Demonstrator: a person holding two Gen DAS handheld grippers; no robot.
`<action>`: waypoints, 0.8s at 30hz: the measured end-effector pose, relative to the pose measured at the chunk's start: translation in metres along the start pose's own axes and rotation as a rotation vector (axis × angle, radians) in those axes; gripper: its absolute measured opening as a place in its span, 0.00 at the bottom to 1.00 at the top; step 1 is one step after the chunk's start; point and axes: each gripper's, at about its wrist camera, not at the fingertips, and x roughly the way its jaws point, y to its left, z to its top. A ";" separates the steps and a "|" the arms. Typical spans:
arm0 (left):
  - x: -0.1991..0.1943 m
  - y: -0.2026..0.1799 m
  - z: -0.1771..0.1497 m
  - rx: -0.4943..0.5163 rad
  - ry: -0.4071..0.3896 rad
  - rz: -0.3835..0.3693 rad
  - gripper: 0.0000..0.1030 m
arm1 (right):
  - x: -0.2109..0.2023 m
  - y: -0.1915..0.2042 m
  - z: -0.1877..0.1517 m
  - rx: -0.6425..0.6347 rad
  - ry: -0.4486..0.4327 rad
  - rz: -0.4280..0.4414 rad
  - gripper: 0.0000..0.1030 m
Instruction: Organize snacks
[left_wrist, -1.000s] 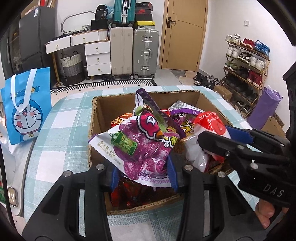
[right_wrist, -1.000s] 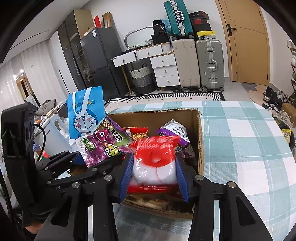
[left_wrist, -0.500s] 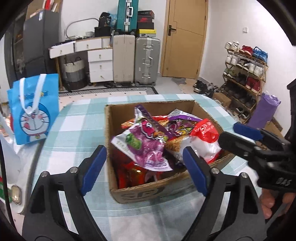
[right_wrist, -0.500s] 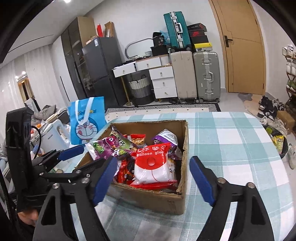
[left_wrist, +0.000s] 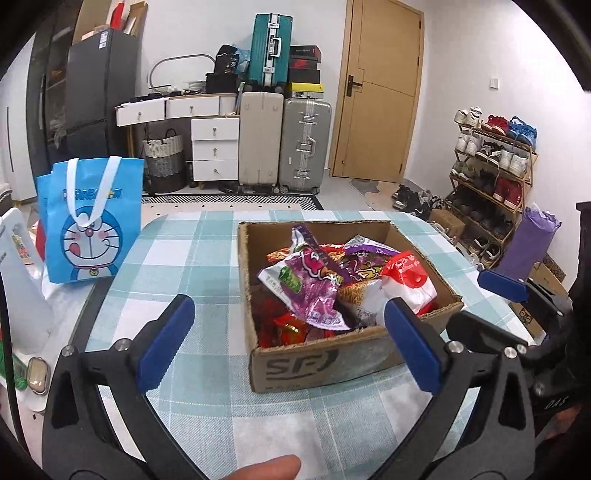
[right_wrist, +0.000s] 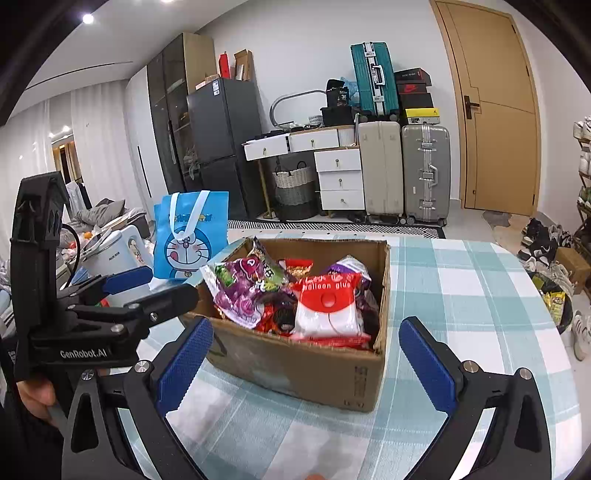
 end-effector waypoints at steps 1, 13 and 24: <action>-0.003 0.000 -0.003 -0.002 -0.003 -0.002 1.00 | -0.002 0.001 -0.002 -0.001 -0.003 -0.001 0.99; -0.019 0.007 -0.041 0.008 -0.024 0.010 1.00 | -0.030 -0.001 -0.030 0.005 -0.068 -0.014 0.99; -0.029 0.009 -0.076 0.040 -0.044 0.038 1.00 | -0.047 0.000 -0.054 -0.009 -0.134 -0.020 0.99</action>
